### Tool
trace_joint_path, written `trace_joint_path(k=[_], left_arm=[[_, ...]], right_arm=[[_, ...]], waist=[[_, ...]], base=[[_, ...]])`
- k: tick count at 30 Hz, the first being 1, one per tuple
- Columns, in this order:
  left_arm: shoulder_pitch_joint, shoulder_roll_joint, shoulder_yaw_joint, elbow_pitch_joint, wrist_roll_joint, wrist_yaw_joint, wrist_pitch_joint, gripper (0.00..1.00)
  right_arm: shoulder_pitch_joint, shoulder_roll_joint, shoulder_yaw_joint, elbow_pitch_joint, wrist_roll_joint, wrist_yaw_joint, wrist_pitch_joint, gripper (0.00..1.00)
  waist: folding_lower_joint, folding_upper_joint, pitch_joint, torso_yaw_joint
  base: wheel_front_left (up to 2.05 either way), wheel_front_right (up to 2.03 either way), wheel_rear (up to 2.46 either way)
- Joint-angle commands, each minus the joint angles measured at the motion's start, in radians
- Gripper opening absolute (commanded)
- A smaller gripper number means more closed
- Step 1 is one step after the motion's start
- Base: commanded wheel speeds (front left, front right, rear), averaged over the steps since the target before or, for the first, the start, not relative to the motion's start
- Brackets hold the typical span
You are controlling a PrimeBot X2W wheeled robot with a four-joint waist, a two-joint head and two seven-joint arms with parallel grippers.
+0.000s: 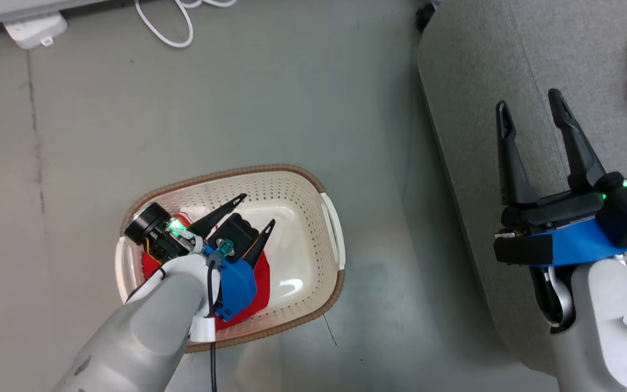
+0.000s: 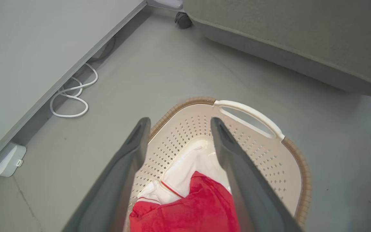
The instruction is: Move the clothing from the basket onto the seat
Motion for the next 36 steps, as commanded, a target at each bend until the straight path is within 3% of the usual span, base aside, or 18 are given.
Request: trace_joint_path(k=[1,16,25,36], left_arm=[[-0.040,0.005,-0.026,0.025,-0.010,0.000,-0.002,1.00],[-0.254,0.029,-0.315,0.271,-0.092,0.000,0.102,1.00],[-0.339,0.081,-0.399,0.318,-0.115,0.000,0.230,1.00],[-0.421,0.116,-0.430,0.336,-0.098,0.000,0.380,1.00]], right_arm=[[-0.035,0.006,0.002,-0.010,0.003,0.000,-0.004,1.00],[-0.172,0.027,0.020,-0.069,0.011,0.000,-0.004,1.00],[-0.209,0.031,0.016,-0.113,0.008,0.000,-0.004,1.00],[-0.226,0.032,0.010,-0.171,0.028,0.000,-0.004,1.00]], waist=[[-0.0003,0.0000,0.081,-0.037],[-0.0003,0.0000,0.350,-0.103],[-0.0003,0.0000,0.477,-0.126],[-0.0003,0.0000,0.589,-0.142]], base=[[0.00,0.00,0.00],[0.00,0.00,0.00],[0.00,0.00,0.00],[0.00,0.00,0.00]])
